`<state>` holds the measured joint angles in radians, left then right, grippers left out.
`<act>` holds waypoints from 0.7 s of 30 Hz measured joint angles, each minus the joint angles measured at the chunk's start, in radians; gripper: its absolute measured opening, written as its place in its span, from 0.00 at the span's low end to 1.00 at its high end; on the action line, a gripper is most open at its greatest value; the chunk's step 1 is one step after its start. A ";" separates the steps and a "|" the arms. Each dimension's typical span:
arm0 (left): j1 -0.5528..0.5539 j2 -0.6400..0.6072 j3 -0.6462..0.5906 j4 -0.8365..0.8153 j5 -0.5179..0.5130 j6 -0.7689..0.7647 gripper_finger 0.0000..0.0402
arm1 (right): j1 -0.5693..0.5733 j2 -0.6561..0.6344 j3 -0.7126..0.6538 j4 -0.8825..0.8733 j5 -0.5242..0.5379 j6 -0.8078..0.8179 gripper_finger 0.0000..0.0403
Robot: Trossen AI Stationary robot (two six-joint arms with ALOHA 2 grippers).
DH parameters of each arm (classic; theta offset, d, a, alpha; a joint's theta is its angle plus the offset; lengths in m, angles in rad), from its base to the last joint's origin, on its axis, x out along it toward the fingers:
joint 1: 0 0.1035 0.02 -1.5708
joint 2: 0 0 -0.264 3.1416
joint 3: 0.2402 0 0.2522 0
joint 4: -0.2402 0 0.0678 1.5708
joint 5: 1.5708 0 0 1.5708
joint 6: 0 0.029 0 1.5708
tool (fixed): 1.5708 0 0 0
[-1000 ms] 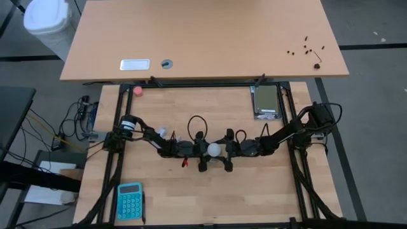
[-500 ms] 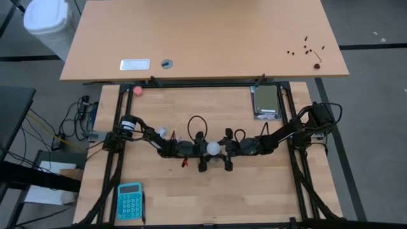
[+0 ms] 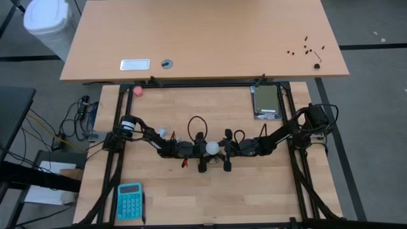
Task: Screw lightbulb
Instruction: Insert the lightbulb into the lamp holder
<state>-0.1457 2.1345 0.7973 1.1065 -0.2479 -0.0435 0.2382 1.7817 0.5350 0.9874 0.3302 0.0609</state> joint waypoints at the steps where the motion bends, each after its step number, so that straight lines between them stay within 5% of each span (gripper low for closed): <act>1: 0.000 0.000 0.001 -0.001 -0.006 -0.004 0.47 | 0.003 0.000 0.000 0.000 0.010 0.010 0.43; 21: -0.001 0.000 0.001 -0.013 -0.206 -0.125 0.47 | 0.061 0.001 0.103 -0.196 0.310 0.169 0.42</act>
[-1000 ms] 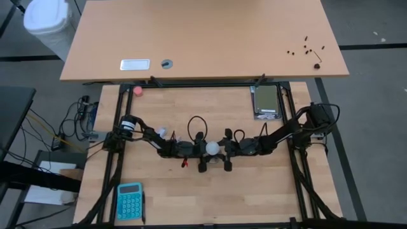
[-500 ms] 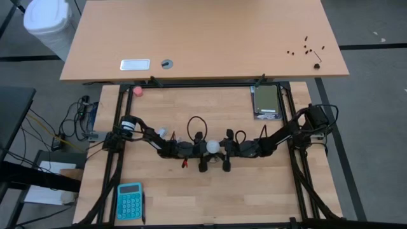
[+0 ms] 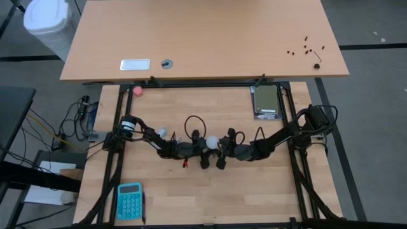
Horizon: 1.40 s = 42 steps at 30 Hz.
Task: Screw lightbulb
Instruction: Insert the lightbulb into the lamp holder
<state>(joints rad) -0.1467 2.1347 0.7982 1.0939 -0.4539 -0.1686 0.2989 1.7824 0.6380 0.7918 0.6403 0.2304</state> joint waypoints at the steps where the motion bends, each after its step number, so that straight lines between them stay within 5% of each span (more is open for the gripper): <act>1: 0.000 0.000 0.000 0.000 -0.008 -0.004 0.47 | -0.002 0.000 0.000 -0.002 0.000 0.017 0.42; 9: -0.001 0.000 0.000 -0.002 -0.053 -0.026 0.47 | -0.009 0.000 0.012 -0.050 0.007 0.062 0.42; 16: -0.012 0.000 0.021 -0.044 -0.105 -0.043 0.47 | -0.032 -0.003 0.110 -0.271 0.004 0.061 0.43; 25: -0.021 0.000 0.017 -0.040 -0.120 -0.030 0.47 | -0.045 0.000 0.110 -0.290 -0.039 0.067 0.57; 32: -0.024 0.000 0.016 -0.038 -0.113 -0.021 0.47 | -0.086 -0.023 0.109 -0.295 -0.140 0.052 0.67; 42: -0.025 0.000 0.016 -0.034 -0.097 -0.019 0.47 | -0.132 -0.040 0.109 -0.300 -0.256 0.033 0.68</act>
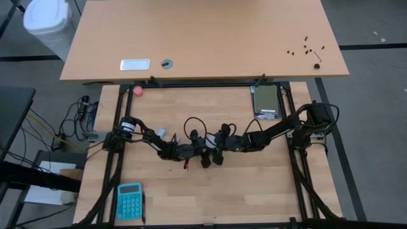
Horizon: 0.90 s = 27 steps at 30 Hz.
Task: Screw lightbulb
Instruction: Insert the lightbulb into the lamp holder
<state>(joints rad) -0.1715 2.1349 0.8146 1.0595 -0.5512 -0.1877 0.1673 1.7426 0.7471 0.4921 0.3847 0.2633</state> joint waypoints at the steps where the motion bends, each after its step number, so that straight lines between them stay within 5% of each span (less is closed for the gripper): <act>1: 0.000 0.000 0.000 0.000 0.000 0.000 0.47 | 0.000 0.000 0.000 0.001 0.000 -0.006 0.68; 10: 0.000 0.000 0.001 0.000 0.006 0.000 0.47 | 0.004 -0.036 0.000 -0.073 -0.020 -0.017 0.67; 20: 0.000 0.000 0.001 0.002 0.006 -0.001 0.47 | 0.012 -0.160 0.113 -0.425 -0.062 -0.001 0.69; 27: 0.000 0.000 0.001 0.003 0.006 -0.001 0.47 | 0.009 -0.133 0.148 -0.486 -0.069 -0.030 0.68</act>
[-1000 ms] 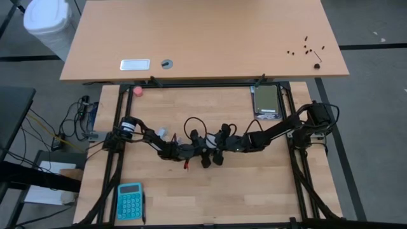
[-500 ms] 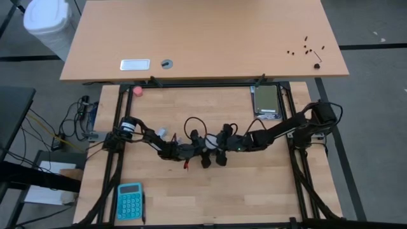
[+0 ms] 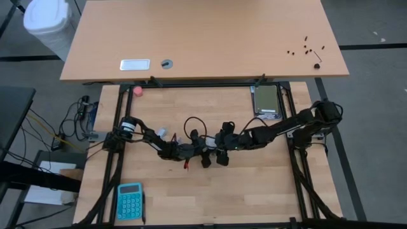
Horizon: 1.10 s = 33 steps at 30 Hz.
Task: Screw lightbulb
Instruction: Insert the lightbulb into the lamp holder
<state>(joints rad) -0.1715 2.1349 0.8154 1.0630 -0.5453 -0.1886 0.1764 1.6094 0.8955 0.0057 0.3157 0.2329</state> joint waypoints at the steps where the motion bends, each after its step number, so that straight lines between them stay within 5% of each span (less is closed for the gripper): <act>1: 0.000 0.000 0.000 0.000 0.000 0.000 0.47 | -0.001 0.013 0.000 0.005 0.000 0.000 0.68; 14: 0.000 0.000 0.000 0.001 0.023 0.001 0.47 | -0.028 0.042 0.000 -0.010 -0.003 -0.009 0.69; 25: 0.000 0.000 0.000 0.001 0.033 0.001 0.47 | -0.078 0.037 0.003 -0.017 -0.149 -0.048 0.71; 33: 0.000 0.000 0.000 0.003 0.033 0.001 0.50 | -0.082 0.038 0.040 -0.022 -0.161 -0.095 0.70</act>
<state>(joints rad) -0.1719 2.1345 0.8154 1.0663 -0.5121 -0.1875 0.0940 1.6477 0.9351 -0.0159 0.1551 0.1382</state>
